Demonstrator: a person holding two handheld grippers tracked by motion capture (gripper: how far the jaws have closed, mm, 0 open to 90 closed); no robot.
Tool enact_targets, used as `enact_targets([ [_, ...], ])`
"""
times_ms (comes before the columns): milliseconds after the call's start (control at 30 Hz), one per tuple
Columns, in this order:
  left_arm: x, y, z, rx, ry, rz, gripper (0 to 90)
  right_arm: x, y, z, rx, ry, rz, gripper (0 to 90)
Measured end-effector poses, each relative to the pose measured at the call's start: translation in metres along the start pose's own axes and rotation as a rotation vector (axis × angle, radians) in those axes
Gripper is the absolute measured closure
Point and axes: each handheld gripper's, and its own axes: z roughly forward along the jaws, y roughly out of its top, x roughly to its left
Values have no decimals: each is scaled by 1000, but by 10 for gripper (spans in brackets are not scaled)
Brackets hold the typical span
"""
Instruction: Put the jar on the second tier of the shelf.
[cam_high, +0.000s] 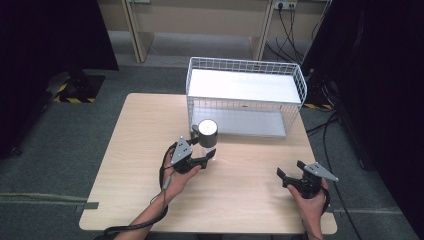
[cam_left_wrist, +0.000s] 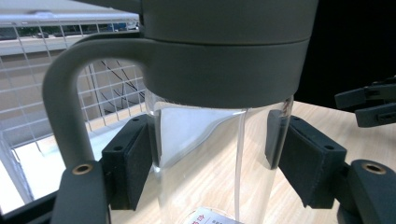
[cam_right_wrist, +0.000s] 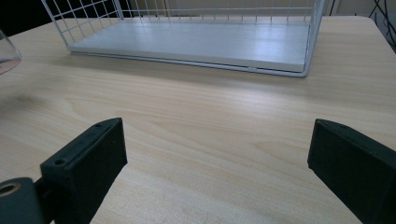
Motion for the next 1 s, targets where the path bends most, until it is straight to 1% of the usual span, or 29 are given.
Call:
enact_targets([
  [100,2,3,0,-2,7,4,305,0,0,0,0,-1,-1,48],
  [133,3,7,-1,-8,12,5,305,0,0,0,0,-1,0,48],
  [200,4,9,-1,-9,15,7,305,0,0,0,0,0,1,48],
  [233,5,13,-1,-11,18,13,305,0,0,0,0,0,1,48],
  [367,7,18,-2,-12,26,19,305,0,0,0,-1,0,2,48],
  [467,9,25,-1,-20,33,23,305,0,0,0,-1,0,1,48],
  [633,11,31,-1,-24,37,27,305,0,0,0,-1,1,2,48],
  [1000,16,49,1,-36,52,37,305,0,0,0,-2,0,1,48],
])
